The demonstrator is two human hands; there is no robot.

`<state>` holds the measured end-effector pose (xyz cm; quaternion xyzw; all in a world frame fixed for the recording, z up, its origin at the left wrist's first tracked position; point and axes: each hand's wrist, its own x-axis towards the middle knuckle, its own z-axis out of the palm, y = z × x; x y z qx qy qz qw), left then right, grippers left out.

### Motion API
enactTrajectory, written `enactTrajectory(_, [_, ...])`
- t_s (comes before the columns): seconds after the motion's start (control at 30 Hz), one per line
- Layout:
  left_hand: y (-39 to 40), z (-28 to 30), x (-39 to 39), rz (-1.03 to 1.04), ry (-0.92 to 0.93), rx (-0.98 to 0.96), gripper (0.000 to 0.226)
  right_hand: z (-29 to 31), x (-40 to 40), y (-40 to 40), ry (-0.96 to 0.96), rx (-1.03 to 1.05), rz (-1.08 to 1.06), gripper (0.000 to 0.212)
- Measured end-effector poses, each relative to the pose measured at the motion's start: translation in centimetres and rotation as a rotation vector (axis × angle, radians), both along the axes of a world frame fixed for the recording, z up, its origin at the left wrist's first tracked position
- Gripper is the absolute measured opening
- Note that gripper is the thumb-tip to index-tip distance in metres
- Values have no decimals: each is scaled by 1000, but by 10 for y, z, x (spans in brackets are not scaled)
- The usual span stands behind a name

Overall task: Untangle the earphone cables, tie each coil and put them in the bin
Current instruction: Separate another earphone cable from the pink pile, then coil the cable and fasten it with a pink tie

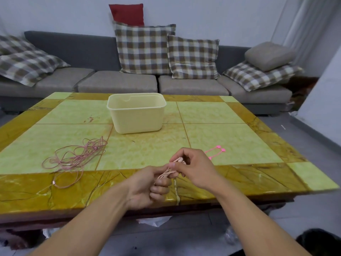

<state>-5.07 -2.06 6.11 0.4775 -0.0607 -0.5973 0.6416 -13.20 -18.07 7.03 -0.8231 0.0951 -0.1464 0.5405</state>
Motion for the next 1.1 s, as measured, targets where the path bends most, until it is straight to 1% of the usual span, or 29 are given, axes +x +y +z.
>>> enactTrajectory(0.07, [-11, -1, 3, -82, -40, 34, 35, -4, -5, -9, -19, 9, -11, 22])
enactTrajectory(0.13, [-24, -3, 5, -113, -85, 50, 39, -9, -6, -19, -40, 45, -28, 21])
enactTrajectory(0.23, [-48, -9, 4, -63, -154, 76, 42, -16, -9, -37, -10, 82, -23, 10])
enactTrajectory(0.3, [-63, -12, 3, -21, -253, 94, 40, -18, -9, -52, 21, 136, -44, 2])
enactTrajectory(0.37, [-73, -13, 3, -14, -337, 106, 39, -23, -7, -71, 31, 191, -136, 10])
enactTrajectory(0.4, [-77, -14, 3, -16, -358, 106, 39, -26, -5, -83, 34, 141, -204, 10])
enactTrajectory(0.43, [-79, -15, 4, -17, -370, 102, 39, -30, -4, -97, 67, -19, -282, 9])
enactTrajectory(0.47, [-82, -16, 6, -12, -378, 99, 39, -37, -3, -113, 160, -256, -338, 13])
enactTrajectory(0.5, [-82, -18, 7, -2, -385, 100, 39, -45, -3, -125, 292, -491, -352, 19])
enactTrajectory(0.53, [-82, -19, 8, 6, -397, 102, 40, -51, -4, -135, 414, -644, -343, 24])
enactTrajectory(0.57, [-82, -20, 9, 12, -409, 105, 40, -56, -4, -142, 497, -721, -330, 25])
enactTrajectory(0.6, [-81, -20, 11, 18, -420, 107, 41, -58, -4, -147, 541, -757, -322, 22])
enactTrajectory(0.67, [-79, -20, 13, 26, -439, 109, 41, -56, -2, -154, 568, -758, -341, 13])
enactTrajectory(0.77, [-76, -19, 15, 45, -442, 103, 40, -54, -2, -161, 608, -797, -354, 22])
enactTrajectory(0.83, [-74, -19, 18, 89, -435, 110, 39, -58, -1, -158, 565, -843, -372, 18])
enactTrajectory(0.87, [-73, -20, 19, 114, -436, 116, 39, -59, -4, -155, 488, -816, -400, 16])
enactTrajectory(0.9, [-73, -21, 20, 140, -439, 126, 39, -58, -6, -151, 382, -727, -440, 14])
enactTrajectory(1.0, [-71, -21, 19, 198, -451, 149, 39, -37, -7, -130, 53, -294, -545, 14])
enactTrajectory(1.03, [-70, -21, 18, 210, -460, 156, 39, -25, -5, -119, -13, -199, -558, 17])
enactTrajectory(1.1, [-70, -20, 15, 230, -478, 171, 39, -4, -1, -90, -60, -48, -493, 21])
